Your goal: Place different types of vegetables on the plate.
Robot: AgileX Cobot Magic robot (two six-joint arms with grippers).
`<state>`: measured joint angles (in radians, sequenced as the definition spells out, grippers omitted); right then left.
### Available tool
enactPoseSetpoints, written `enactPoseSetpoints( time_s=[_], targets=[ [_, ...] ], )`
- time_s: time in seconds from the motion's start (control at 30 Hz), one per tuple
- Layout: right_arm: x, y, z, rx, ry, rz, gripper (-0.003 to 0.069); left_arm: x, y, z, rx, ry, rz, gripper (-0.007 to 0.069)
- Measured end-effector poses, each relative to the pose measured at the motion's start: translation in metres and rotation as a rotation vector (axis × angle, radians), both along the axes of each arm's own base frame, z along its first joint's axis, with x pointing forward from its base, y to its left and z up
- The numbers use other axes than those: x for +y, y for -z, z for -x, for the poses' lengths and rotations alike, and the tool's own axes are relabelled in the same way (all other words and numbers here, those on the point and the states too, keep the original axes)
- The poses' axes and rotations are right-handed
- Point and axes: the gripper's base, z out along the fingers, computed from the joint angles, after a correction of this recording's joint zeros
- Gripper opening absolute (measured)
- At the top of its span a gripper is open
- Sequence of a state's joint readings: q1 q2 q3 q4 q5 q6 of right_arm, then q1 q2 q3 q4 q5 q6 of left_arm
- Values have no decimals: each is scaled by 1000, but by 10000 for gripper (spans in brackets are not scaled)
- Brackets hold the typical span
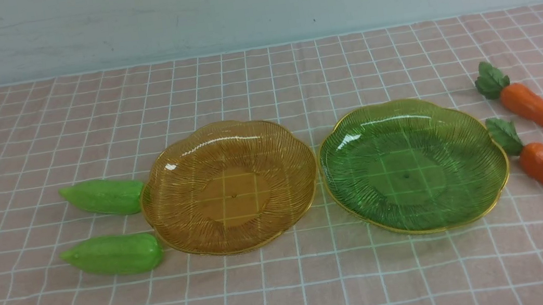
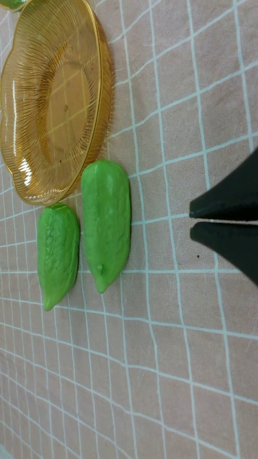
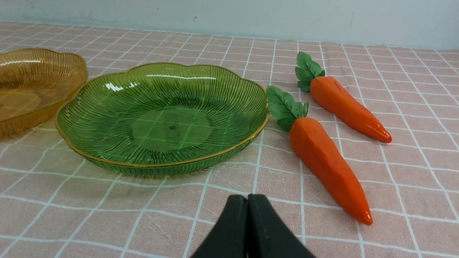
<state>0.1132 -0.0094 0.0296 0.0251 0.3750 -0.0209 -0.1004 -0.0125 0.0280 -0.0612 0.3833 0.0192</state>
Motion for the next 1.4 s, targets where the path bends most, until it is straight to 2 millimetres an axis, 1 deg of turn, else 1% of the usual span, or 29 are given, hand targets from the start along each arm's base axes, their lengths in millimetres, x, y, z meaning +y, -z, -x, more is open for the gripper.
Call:
enactPoseSetpoints(
  time_s=[0.67,0.97,1.2,1.33,1.4],
  targets=[
    [0,0,0,0,0,5,-17,0,0,0,0,0,0,-3],
    [-2,0,0,-9,0,90,-17,0,0,0,0,0,0,-3],
    [-4,0,0,-21,-2,201,-17,0,0,0,0,0,0,-3],
    [-4,0,0,-20,-2,195,-17,0,0,0,1,-2,12,-3],
    [-2,-1,0,-20,1,111,-17,-2,0,0,12,-12,104,-3]
  ],
)
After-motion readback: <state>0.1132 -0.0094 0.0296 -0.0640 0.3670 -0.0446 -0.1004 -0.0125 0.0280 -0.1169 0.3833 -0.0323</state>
